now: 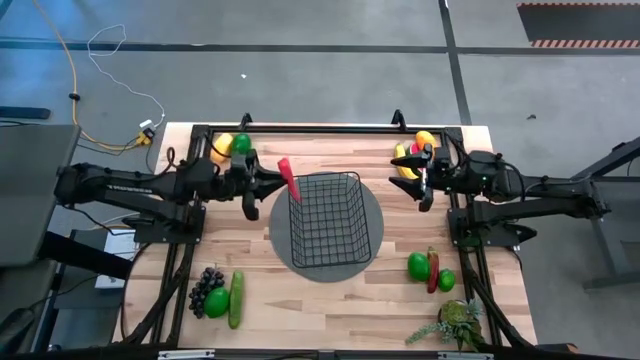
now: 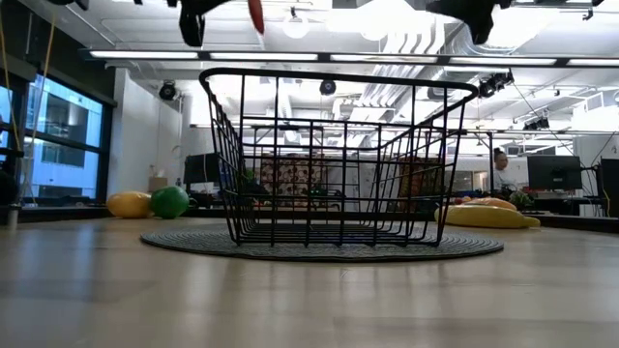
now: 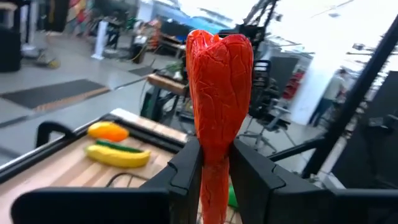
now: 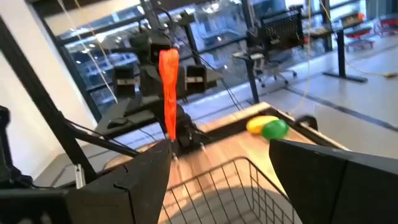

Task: Build produce basket
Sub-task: Put the red chili pepper into the black wire basket

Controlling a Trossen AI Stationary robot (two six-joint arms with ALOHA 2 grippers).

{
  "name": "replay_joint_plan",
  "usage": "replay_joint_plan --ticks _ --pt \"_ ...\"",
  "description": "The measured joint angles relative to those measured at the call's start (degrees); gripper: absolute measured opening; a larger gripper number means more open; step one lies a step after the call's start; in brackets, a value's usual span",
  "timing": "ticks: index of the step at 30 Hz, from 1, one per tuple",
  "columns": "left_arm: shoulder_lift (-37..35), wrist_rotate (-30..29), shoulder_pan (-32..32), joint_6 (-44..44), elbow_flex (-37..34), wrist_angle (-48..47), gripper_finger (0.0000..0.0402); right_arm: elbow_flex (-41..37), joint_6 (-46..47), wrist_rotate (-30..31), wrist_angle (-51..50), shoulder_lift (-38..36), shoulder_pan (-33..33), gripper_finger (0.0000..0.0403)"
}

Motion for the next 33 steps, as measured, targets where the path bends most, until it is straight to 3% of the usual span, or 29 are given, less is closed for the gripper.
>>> replay_joint_plan --ticks 20,26,33 --pt "0.7 0.6 -0.2 0.3 0.7 0.6 0.0067 0.0 -2.2 -0.1 0.8 0.0 0.0 0.0257" --pt "6.7 3.5 -0.2 8.1 10.9 -8.0 0.0067 0.0 -2.2 -0.1 0.8 0.0 0.0 0.0257" --pt "20.0 10.6 -0.1 25.9 29.2 -31.7 0.0067 0.0 -2.4 -0.1 0.8 0.0 0.0 0.0257"
